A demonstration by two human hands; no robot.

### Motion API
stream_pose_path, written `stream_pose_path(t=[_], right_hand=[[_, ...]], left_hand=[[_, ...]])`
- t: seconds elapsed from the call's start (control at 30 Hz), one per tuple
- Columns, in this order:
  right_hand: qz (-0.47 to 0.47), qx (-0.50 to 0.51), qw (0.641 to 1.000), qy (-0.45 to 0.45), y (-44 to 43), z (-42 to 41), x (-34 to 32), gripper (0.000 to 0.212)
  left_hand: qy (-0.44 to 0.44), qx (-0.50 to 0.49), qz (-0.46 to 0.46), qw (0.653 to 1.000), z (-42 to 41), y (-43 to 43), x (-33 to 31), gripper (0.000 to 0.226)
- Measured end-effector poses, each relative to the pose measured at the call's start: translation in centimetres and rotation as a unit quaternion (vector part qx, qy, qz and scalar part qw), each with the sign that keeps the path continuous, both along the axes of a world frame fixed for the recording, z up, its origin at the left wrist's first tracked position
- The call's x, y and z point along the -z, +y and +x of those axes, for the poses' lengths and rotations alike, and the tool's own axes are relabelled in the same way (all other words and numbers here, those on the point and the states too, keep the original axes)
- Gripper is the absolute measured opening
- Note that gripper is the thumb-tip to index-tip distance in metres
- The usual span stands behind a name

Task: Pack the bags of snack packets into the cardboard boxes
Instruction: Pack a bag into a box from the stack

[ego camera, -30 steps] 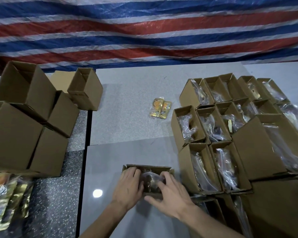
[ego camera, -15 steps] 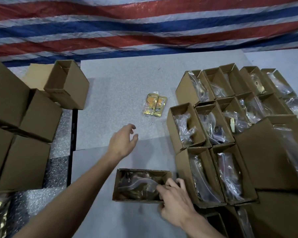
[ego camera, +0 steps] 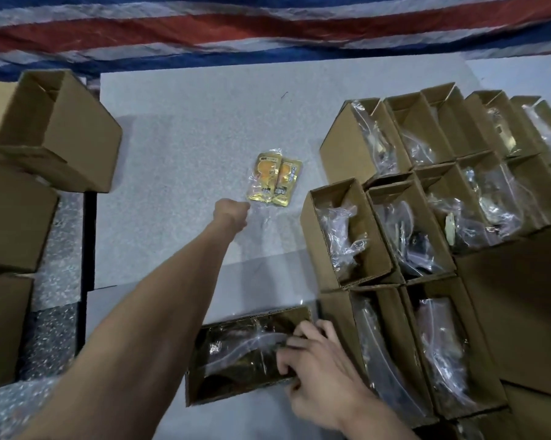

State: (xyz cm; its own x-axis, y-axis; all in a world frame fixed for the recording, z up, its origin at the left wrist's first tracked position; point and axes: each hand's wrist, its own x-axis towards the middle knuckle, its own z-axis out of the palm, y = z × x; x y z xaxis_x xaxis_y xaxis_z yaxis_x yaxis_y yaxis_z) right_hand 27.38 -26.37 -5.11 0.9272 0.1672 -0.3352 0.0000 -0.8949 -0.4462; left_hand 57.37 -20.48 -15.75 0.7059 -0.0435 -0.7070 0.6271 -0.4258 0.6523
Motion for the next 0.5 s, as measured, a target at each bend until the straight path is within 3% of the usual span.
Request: stream_pose_path(t=[0.17, 0.4, 0.5], right_hand=[[0.008, -0.006, 0.999, 0.030, -1.0, 1.9, -0.1, 0.014], [0.019, -0.013, 0.999, 0.036, -1.2, 2.8, 0.3, 0.012], [0.019, -0.013, 0.999, 0.035, -1.2, 2.8, 0.5, 0.010]], left_hand=[[0.035, -0.063, -0.036, 0.997, 1.6, -1.6, 1.0, 0.031], [0.054, -0.050, 0.002, 0.997, 1.7, -1.9, 0.8, 0.005], [0.050, -0.048, -0.027, 0.997, 0.9, -1.3, 0.1, 0.017]])
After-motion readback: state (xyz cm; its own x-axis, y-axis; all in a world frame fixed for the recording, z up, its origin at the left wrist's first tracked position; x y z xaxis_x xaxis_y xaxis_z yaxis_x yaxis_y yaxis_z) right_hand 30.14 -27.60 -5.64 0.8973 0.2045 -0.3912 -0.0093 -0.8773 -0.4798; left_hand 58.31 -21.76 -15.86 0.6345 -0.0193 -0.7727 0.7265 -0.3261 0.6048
